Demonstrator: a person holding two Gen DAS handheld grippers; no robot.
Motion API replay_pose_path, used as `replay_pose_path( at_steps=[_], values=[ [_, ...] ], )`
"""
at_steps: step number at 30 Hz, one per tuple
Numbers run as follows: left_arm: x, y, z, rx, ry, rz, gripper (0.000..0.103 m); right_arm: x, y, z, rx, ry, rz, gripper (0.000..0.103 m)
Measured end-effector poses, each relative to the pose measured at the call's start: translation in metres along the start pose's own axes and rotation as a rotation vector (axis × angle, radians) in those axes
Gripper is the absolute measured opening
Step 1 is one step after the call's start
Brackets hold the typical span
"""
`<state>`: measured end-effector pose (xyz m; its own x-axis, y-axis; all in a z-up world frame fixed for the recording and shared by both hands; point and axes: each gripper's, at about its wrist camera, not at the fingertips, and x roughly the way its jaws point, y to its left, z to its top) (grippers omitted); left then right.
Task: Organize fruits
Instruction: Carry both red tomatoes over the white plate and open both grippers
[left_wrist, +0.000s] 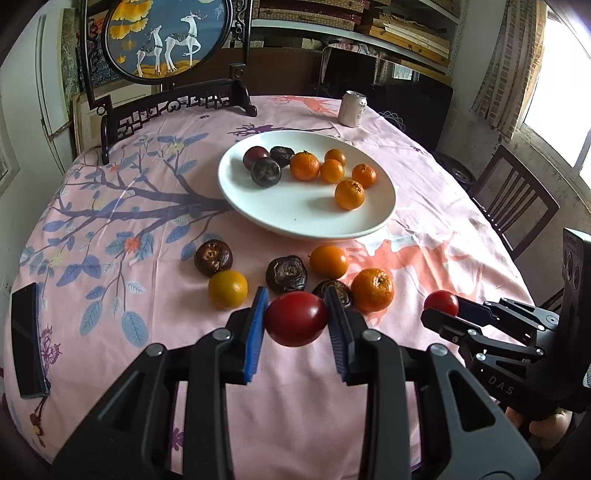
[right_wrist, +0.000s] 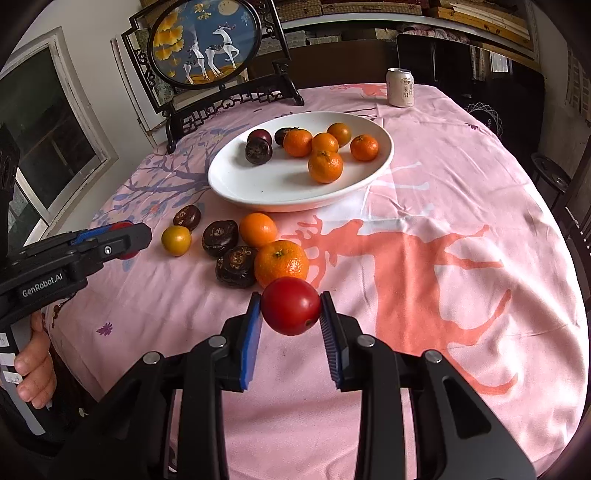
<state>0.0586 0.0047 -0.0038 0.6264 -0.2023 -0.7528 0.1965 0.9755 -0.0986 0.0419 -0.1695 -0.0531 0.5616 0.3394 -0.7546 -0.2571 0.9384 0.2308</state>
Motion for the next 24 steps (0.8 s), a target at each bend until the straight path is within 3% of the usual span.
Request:
replay_pose_path(
  at_steps=[7, 13, 18, 24],
  values=[
    [0.034, -0.007, 0.073, 0.061, 0.037, 0.028, 0.032, 0.006, -0.008, 0.065, -0.076, -0.030, -0.041, 0.032],
    [0.109, -0.010, 0.142, 0.044, 0.111, 0.086, 0.032, 0.054, -0.026, 0.137, -0.088, -0.012, -0.048, 0.032],
    [0.171, -0.002, 0.159, -0.004, 0.201, 0.092, 0.032, 0.104, -0.042, 0.163, -0.061, 0.061, -0.070, 0.032],
    [0.187, 0.000, 0.165, -0.004, 0.203, 0.086, 0.033, 0.123, -0.047, 0.167, -0.056, 0.094, -0.073, 0.032]
  ],
)
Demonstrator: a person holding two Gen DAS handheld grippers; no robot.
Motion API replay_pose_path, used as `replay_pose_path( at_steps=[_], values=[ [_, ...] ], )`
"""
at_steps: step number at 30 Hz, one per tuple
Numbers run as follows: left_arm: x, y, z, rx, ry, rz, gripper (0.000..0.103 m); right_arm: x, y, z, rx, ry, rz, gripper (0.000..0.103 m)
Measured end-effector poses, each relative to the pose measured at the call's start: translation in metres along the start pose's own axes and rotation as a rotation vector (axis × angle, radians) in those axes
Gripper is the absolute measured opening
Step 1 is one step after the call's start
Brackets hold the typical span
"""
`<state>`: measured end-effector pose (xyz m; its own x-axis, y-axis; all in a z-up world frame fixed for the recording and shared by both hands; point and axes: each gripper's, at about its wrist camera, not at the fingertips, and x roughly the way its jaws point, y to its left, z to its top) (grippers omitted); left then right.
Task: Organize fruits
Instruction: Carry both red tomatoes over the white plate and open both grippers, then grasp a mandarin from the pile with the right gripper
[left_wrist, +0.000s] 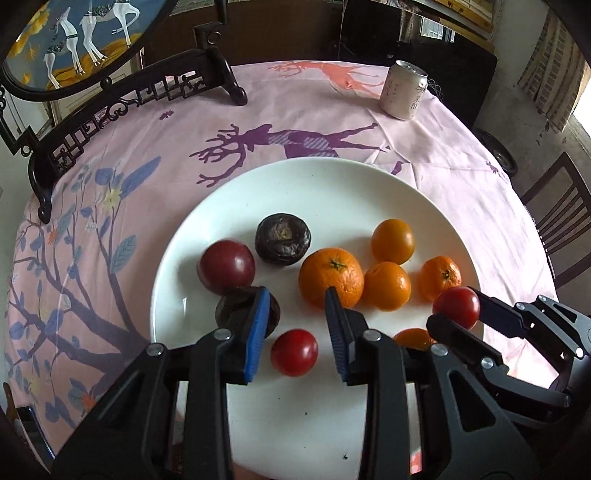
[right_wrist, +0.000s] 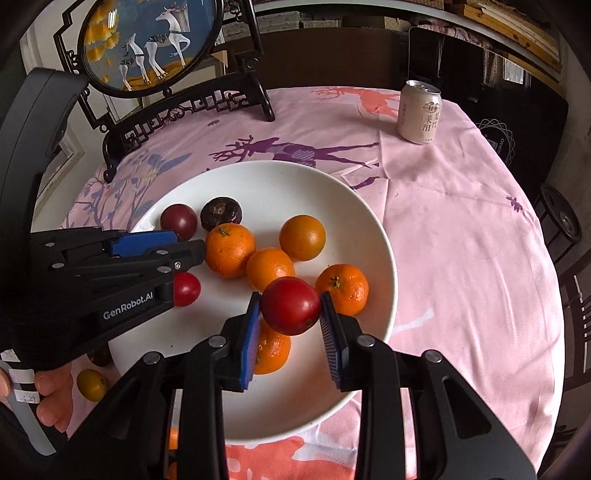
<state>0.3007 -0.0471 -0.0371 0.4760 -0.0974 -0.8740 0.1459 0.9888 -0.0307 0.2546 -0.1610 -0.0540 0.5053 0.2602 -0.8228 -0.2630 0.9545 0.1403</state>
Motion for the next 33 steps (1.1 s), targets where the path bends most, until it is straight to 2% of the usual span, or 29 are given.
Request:
replay_pose_path(
  at_steps=[1, 2, 3, 9, 14, 19, 22, 27, 33],
  values=[
    [-0.001, 0.000, 0.002, 0.001, -0.002, 0.003, 0.034, 0.000, 0.000, 0.001, 0.001, -0.003, 0.001, 0.042],
    [-0.003, 0.000, 0.003, -0.001, -0.006, 0.001, 0.041, -0.001, 0.000, 0.001, 0.002, -0.013, -0.006, 0.054],
    [-0.009, 0.002, 0.003, -0.006, -0.019, -0.003, 0.048, -0.005, 0.001, 0.000, -0.001, -0.026, -0.023, 0.058],
    [-0.068, 0.018, -0.023, -0.027, -0.128, -0.021, 0.066, -0.048, 0.009, -0.020, -0.010, -0.073, -0.015, 0.060],
    [-0.116, 0.030, -0.088, -0.044, -0.217, 0.021, 0.076, -0.082, 0.027, -0.074, -0.020, -0.086, 0.023, 0.060],
    [-0.137, 0.044, -0.169, -0.094, -0.257, 0.061, 0.078, -0.101, 0.039, -0.132, 0.028, -0.088, 0.076, 0.060],
    [-0.134, 0.053, -0.198, -0.113, -0.231, 0.084, 0.079, -0.102, 0.045, -0.149, 0.043, -0.063, 0.075, 0.060],
    [-0.131, 0.072, -0.218, -0.152, -0.210, 0.102, 0.079, -0.096, 0.054, -0.155, 0.030, -0.037, 0.065, 0.060],
    [-0.122, 0.082, -0.227, -0.164, -0.173, 0.103, 0.079, -0.074, 0.065, -0.158, -0.003, 0.001, 0.045, 0.060]
  ],
)
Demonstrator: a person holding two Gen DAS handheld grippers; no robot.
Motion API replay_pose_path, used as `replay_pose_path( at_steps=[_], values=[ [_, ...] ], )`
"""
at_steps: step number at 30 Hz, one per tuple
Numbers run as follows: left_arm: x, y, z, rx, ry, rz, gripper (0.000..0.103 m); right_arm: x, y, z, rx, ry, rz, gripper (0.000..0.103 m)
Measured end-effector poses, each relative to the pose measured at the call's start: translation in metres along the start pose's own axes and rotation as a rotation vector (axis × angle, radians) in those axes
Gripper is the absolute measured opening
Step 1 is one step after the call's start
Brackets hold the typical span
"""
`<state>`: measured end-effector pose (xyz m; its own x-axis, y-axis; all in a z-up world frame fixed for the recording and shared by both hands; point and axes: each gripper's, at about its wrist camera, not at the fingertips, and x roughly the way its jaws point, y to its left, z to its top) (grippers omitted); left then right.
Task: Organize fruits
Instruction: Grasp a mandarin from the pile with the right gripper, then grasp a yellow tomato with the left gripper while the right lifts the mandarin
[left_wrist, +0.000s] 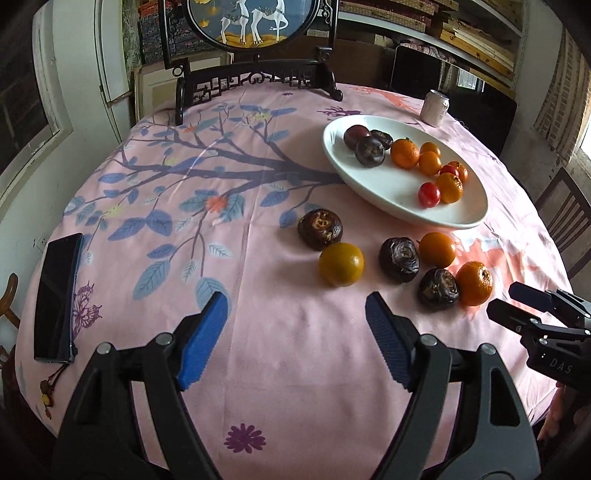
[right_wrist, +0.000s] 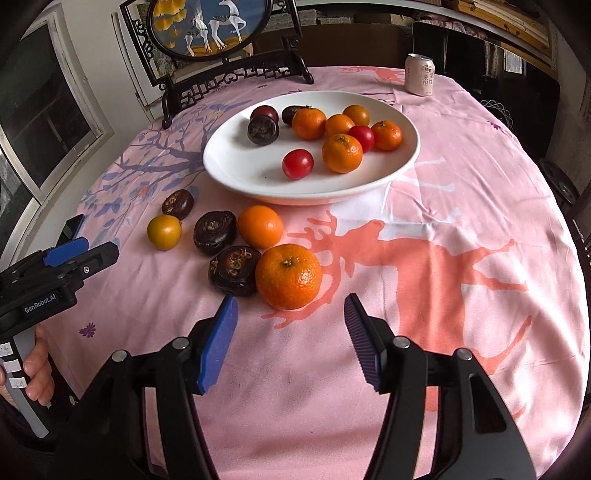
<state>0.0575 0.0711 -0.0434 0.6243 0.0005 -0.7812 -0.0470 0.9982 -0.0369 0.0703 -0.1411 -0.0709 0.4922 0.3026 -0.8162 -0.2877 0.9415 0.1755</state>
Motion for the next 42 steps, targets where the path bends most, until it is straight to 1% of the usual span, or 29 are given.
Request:
replay_pose_path(
  at_steps=[3, 6, 10, 11, 12, 14, 16, 18, 22, 25, 26, 27, 28, 29, 30, 31, 37, 42],
  values=[
    [0.007, 0.002, -0.002, -0.005, 0.018, -0.005, 0.079, 0.010, 0.004, 0.001, -0.026, 0.005, -0.037, 0.060],
    [0.011, 0.003, -0.002, -0.005, 0.029, -0.014, 0.079, 0.019, 0.007, 0.003, -0.047, 0.010, -0.045, 0.060],
    [0.018, 0.001, -0.001, 0.000, 0.044, -0.014, 0.079, 0.033, 0.008, 0.010, -0.068, -0.004, -0.067, 0.060],
    [0.021, 0.001, 0.000, 0.002, 0.048, -0.015, 0.079, 0.036, 0.008, 0.012, -0.068, -0.013, -0.048, 0.047],
    [0.024, -0.001, 0.000, 0.006, 0.054, -0.015, 0.079, 0.039, 0.007, 0.013, -0.068, -0.005, -0.033, 0.046],
    [0.031, -0.004, 0.001, 0.011, 0.071, -0.014, 0.079, 0.037, 0.006, 0.014, -0.055, -0.004, -0.018, 0.045],
    [0.038, -0.008, 0.003, 0.018, 0.084, -0.005, 0.079, 0.030, 0.004, 0.010, -0.039, 0.001, 0.015, 0.045],
    [0.044, -0.012, 0.007, 0.022, 0.086, 0.009, 0.079, 0.020, 0.003, 0.005, -0.033, -0.004, 0.003, 0.045],
    [0.058, -0.018, 0.015, 0.031, 0.093, 0.026, 0.079, 0.002, -0.003, -0.009, -0.016, -0.010, 0.007, 0.045],
    [0.067, -0.024, 0.019, 0.040, 0.107, 0.021, 0.077, -0.004, -0.010, -0.015, 0.009, -0.013, 0.018, 0.045],
    [0.069, -0.025, 0.020, 0.042, 0.109, 0.023, 0.071, -0.005, -0.012, -0.016, 0.018, -0.013, 0.023, 0.045],
    [0.072, -0.027, 0.021, 0.048, 0.114, 0.024, 0.062, -0.005, -0.014, -0.017, 0.025, -0.014, 0.026, 0.045],
    [0.075, -0.030, 0.023, 0.053, 0.114, 0.022, 0.060, -0.005, -0.015, -0.017, 0.031, -0.016, 0.027, 0.045],
    [0.075, -0.031, 0.025, 0.054, 0.104, 0.025, 0.053, -0.005, -0.016, -0.016, 0.036, -0.018, 0.030, 0.045],
    [0.076, -0.032, 0.027, 0.053, 0.101, 0.010, 0.041, -0.005, -0.017, -0.016, 0.038, -0.017, 0.033, 0.045],
    [0.076, -0.033, 0.029, 0.049, 0.102, -0.011, 0.036, -0.005, -0.017, -0.017, 0.038, -0.017, 0.034, 0.045],
    [0.070, -0.032, 0.026, 0.036, 0.095, -0.042, 0.036, -0.007, -0.012, -0.017, 0.032, -0.021, 0.046, 0.045],
    [0.046, -0.033, 0.017, 0.036, 0.069, -0.083, 0.036, -0.010, -0.011, -0.015, 0.029, -0.032, 0.045, 0.045]
  ],
)
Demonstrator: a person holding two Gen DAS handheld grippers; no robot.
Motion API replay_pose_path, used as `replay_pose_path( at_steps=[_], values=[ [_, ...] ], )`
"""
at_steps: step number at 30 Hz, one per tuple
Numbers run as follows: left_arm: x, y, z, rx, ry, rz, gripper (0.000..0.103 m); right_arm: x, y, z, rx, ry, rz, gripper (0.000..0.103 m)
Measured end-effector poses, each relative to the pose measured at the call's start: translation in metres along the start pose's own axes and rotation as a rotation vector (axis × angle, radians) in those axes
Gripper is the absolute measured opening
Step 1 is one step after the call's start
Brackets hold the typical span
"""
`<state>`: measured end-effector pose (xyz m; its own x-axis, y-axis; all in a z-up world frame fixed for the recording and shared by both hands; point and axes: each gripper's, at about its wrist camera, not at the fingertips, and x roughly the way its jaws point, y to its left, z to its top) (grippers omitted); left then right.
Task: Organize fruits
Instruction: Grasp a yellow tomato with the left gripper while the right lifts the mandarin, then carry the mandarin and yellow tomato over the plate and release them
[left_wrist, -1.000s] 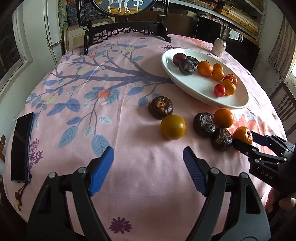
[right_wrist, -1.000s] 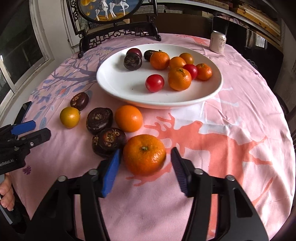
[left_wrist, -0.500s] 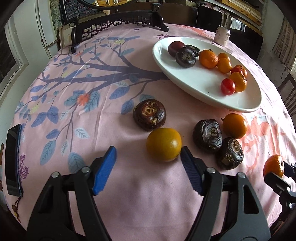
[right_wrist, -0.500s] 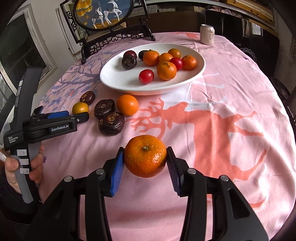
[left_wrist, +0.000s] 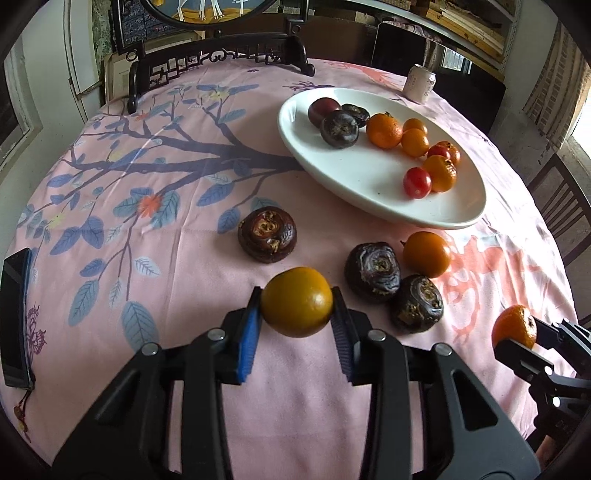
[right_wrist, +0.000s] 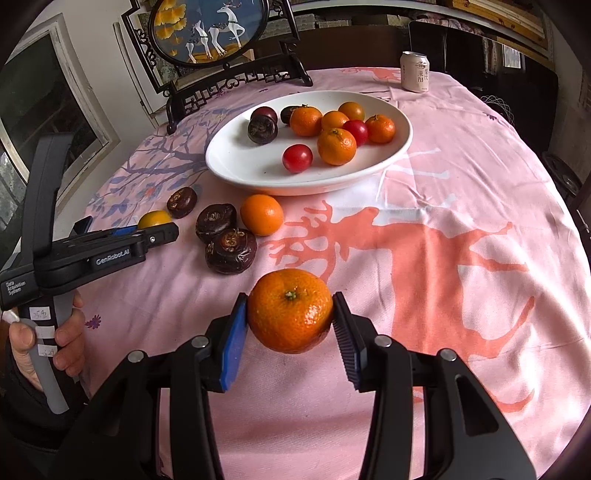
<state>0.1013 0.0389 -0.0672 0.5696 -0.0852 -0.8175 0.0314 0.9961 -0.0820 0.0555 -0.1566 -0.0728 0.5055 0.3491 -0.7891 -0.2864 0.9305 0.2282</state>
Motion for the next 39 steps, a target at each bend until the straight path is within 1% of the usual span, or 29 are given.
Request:
replay_pose_path(
  at_steps=[7, 13, 17, 20, 24, 27, 29, 33, 36, 39],
  values=[
    [-0.030, -0.011, -0.008, 0.031, -0.032, -0.051, 0.036, -0.002, 0.002, 0.003, 0.000, -0.008, -0.002, 0.046],
    [-0.044, -0.013, -0.002, 0.039, -0.066, -0.057, 0.036, -0.002, 0.003, 0.006, -0.004, -0.010, -0.005, 0.046],
    [-0.043, -0.014, 0.008, 0.045, -0.061, -0.059, 0.036, 0.000, 0.005, 0.013, -0.013, -0.006, 0.004, 0.046],
    [-0.039, -0.017, 0.030, 0.056, -0.050, -0.071, 0.036, 0.001, 0.009, 0.031, -0.038, -0.013, 0.013, 0.046],
    [-0.021, -0.020, 0.082, 0.060, -0.034, -0.053, 0.036, 0.009, 0.017, 0.076, -0.093, -0.035, 0.011, 0.046],
    [0.007, -0.023, 0.122, 0.056, -0.004, -0.016, 0.036, 0.029, 0.015, 0.115, -0.101, -0.036, 0.012, 0.045],
    [0.030, -0.024, 0.140, 0.042, 0.028, -0.003, 0.036, 0.048, 0.011, 0.137, -0.104, -0.026, -0.004, 0.045],
    [0.065, -0.030, 0.156, 0.039, 0.078, -0.007, 0.036, 0.084, 0.001, 0.162, -0.100, 0.017, -0.048, 0.045],
    [0.080, -0.032, 0.159, 0.036, 0.098, -0.013, 0.037, 0.101, -0.004, 0.168, -0.093, 0.047, -0.056, 0.045],
    [0.087, -0.033, 0.163, 0.034, 0.102, -0.014, 0.037, 0.108, -0.005, 0.169, -0.092, 0.049, -0.055, 0.045]
  ],
)
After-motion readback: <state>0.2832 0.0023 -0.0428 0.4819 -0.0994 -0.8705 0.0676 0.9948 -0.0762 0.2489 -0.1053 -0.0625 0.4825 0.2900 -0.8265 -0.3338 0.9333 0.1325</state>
